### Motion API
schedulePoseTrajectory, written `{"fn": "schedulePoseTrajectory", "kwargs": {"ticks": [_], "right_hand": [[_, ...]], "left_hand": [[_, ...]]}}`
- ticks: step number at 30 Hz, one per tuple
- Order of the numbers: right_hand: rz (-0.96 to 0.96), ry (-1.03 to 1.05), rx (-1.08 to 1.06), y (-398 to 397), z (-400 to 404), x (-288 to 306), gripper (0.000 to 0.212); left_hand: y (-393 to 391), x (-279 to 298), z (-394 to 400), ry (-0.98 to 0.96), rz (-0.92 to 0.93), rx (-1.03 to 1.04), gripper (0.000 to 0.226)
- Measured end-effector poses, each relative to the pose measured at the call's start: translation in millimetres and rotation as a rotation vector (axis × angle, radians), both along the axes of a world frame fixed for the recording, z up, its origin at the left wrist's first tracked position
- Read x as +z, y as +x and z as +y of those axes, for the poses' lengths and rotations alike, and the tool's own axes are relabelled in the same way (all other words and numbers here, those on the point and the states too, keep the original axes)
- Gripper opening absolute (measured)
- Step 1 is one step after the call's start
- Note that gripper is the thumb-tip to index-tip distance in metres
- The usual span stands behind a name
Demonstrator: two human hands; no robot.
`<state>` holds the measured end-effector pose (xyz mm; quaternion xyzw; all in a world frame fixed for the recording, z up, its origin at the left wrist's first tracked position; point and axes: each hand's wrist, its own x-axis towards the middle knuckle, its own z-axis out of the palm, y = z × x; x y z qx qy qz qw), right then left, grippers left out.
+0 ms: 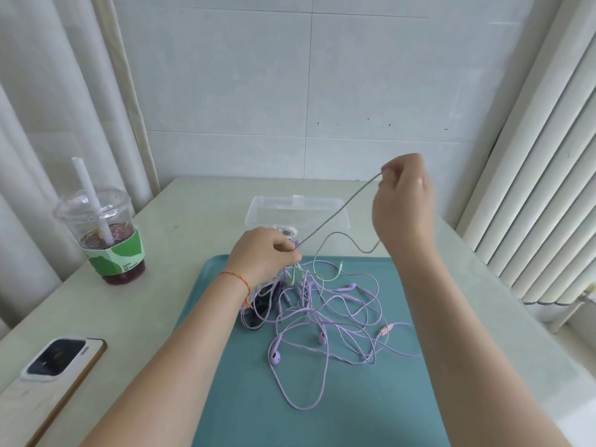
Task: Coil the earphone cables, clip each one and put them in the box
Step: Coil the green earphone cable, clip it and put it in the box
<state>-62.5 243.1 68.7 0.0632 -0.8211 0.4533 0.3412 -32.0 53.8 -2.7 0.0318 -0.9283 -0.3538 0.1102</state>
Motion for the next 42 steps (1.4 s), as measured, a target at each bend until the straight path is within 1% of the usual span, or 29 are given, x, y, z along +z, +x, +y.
{"fn": "schedulePoseTrajectory", "kwargs": {"ticks": [1,3,4,5,7,8,9,11,12,14,16,17,19,20,22,24,25,26,28,29,31,33,35,37,38,40,42], "right_hand": [[-0.065,0.048,-0.045,-2.9,4.2,-1.2,0.019],[-0.225,0.255,-0.099,-8.7,8.9,-7.0,0.025],[-0.271,0.358,-0.090,-9.7,8.5,-10.0,0.031],[-0.268,0.428,-0.054,-9.6,6.3,-12.0,0.037],[-0.154,0.483,0.096,-5.5,-2.4,-11.5,0.041],[-0.105,0.504,0.210,-2.7,-7.4,-11.1,0.040],[-0.097,0.540,0.334,0.8,-12.6,-11.4,0.037],[-0.191,0.672,0.518,7.1,-22.9,-16.0,0.034],[-0.250,0.734,0.546,9.1,-26.5,-18.8,0.033],[-0.334,0.787,0.505,10.0,-29.3,-21.5,0.036],[-0.348,0.821,0.443,9.2,-28.7,-20.7,0.035],[-0.334,0.828,0.428,8.0,-27.4,-19.9,0.032],[-0.267,0.763,0.395,5.0,-25.0,-18.7,0.028],[-0.207,0.678,0.372,4.2,-24.7,-18.2,0.026],[-0.075,0.397,0.322,3.1,-24.1,-15.3,0.023],[0.030,0.098,0.256,3.5,-21.0,-8.7,0.021],[0.064,0.003,0.220,3.3,-17.8,-5.6,0.021],[0.071,-0.046,0.200,3.6,-14.3,-3.0,0.021],[-0.004,-0.024,0.205,3.1,-9.1,-0.7,0.021],[-0.067,0.025,0.218,2.8,-8.0,-0.9,0.021],[-0.176,0.093,0.268,2.4,-9.0,-2.8,0.020],[-0.231,0.104,0.344,4.1,-12.8,-3.5,0.018],[-0.285,0.098,0.459,7.5,-15.9,-3.2,0.015],[-0.331,0.087,0.581,11.6,-17.3,-2.1,0.014],[-0.341,0.081,0.618,12.8,-17.4,-1.5,0.014],[-0.354,0.070,0.643,14.0,-16.6,-0.2,0.015],[-0.370,0.072,0.674,14.2,-15.3,0.9,0.017]], "left_hand": [[-0.3,-0.3,-0.9,0.008,0.009,0.019,0.014],[-0.7,1.5,-1.2,0.053,0.043,0.037,0.018],[-0.5,3.2,-0.5,0.080,0.055,0.035,0.018],[0.3,5.5,1.0,0.097,0.059,0.026,0.018],[2.1,9.7,5.4,0.100,0.046,-0.004,0.021],[2.9,11.6,7.9,0.108,0.040,-0.020,0.023],[4.0,13.4,10.4,0.127,0.038,-0.032,0.024],[6.4,16.5,14.7,0.181,0.040,-0.048,0.021],[7.7,17.6,16.2,0.187,0.045,-0.053,0.019],[10.3,19.2,17.9,0.177,0.062,-0.053,0.021],[11.5,19.1,17.9,0.200,0.070,-0.053,0.023],[11.7,19.0,17.7,0.205,0.071,-0.056,0.021],[10.1,17.6,17.2,0.182,0.059,-0.073,0.012],[8.8,15.8,16.6,0.166,0.042,-0.080,0.010],[6.4,10.9,14.6,0.123,-0.013,-0.089,0.008],[4.1,5.6,10.7,0.013,-0.068,-0.081,0.009],[3.5,3.5,8.4,-0.049,-0.095,-0.066,0.013],[3.6,2.5,6.2,-0.095,-0.120,-0.052,0.021],[1.7,2.0,2.5,-0.121,-0.148,-0.053,0.038],[0.3,2.7,1.9,-0.100,-0.128,-0.065,0.041],[-0.9,4.4,3.3,-0.019,-0.025,-0.097,0.040],[-0.8,6.5,7.5,0.101,0.062,-0.140,0.039],[-1.7,6.9,13.8,0.217,0.110,-0.174,0.036],[-2.7,7.4,19.1,0.273,0.207,-0.095,0.020],[-2.9,8.0,20.1,0.292,0.266,-0.017,0.018],[-2.7,8.3,19.6,0.329,0.366,0.119,0.029],[-1.2,10.1,18.5,0.268,0.468,0.146,0.037]]}}
